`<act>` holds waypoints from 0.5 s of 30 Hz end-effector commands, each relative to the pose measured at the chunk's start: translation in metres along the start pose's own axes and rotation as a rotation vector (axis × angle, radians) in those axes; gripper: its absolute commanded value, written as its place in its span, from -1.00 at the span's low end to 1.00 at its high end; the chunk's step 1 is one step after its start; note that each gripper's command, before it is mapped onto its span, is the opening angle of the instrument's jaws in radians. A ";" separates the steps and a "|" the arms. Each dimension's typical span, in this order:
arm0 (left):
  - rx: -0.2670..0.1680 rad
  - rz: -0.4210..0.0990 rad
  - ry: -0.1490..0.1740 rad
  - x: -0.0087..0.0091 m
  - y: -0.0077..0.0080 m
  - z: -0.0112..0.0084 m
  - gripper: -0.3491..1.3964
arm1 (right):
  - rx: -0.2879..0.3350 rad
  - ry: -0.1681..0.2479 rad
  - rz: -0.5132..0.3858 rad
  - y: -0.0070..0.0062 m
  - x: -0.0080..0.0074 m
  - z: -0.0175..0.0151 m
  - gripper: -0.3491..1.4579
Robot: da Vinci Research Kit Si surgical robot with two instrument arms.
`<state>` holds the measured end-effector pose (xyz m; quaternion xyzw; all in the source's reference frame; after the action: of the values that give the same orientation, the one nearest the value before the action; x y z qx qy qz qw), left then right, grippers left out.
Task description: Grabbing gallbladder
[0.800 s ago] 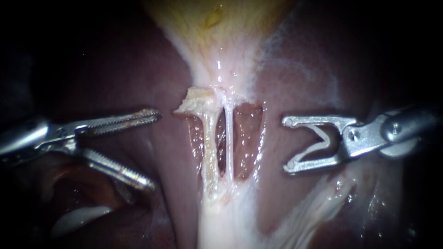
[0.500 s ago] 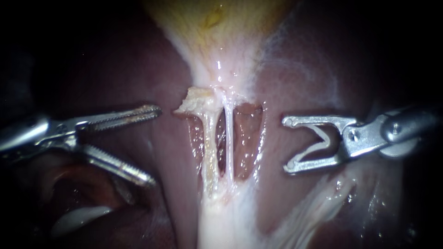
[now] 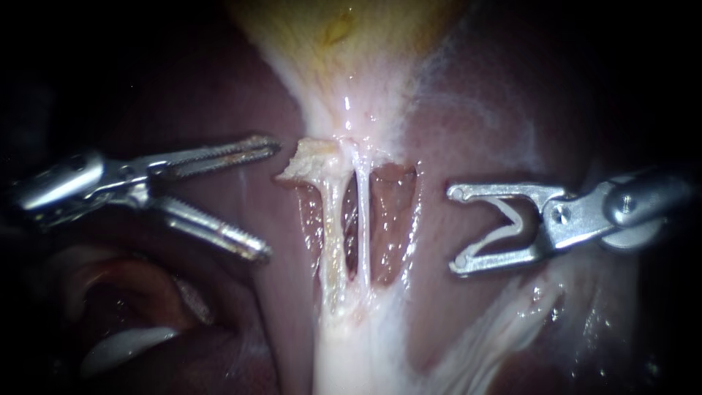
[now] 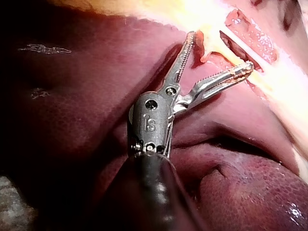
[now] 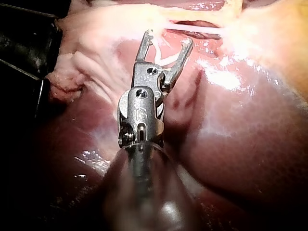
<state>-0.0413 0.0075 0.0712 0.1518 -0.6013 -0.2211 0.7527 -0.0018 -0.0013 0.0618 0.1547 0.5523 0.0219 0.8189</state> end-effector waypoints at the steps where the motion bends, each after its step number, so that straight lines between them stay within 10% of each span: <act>1: 0.000 0.000 0.000 0.0001 0.0003 0.0002 0.35 | 0.000 0.000 0.000 0.0000 0.0000 0.0000 -0.06; 9: -0.002 -0.036 -0.001 0.0001 0.0010 0.0008 0.06 | 0.000 0.000 0.000 0.0000 0.0000 0.0000 -0.07; 15: -0.013 -0.083 -0.002 0.0003 0.0011 0.0005 -0.58 | 0.000 0.000 0.000 0.0000 0.0000 0.0000 -0.07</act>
<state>-0.0416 0.0082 0.0721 0.1710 -0.5931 -0.2581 0.7432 -0.0018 -0.0013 0.0618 0.1547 0.5522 0.0220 0.8190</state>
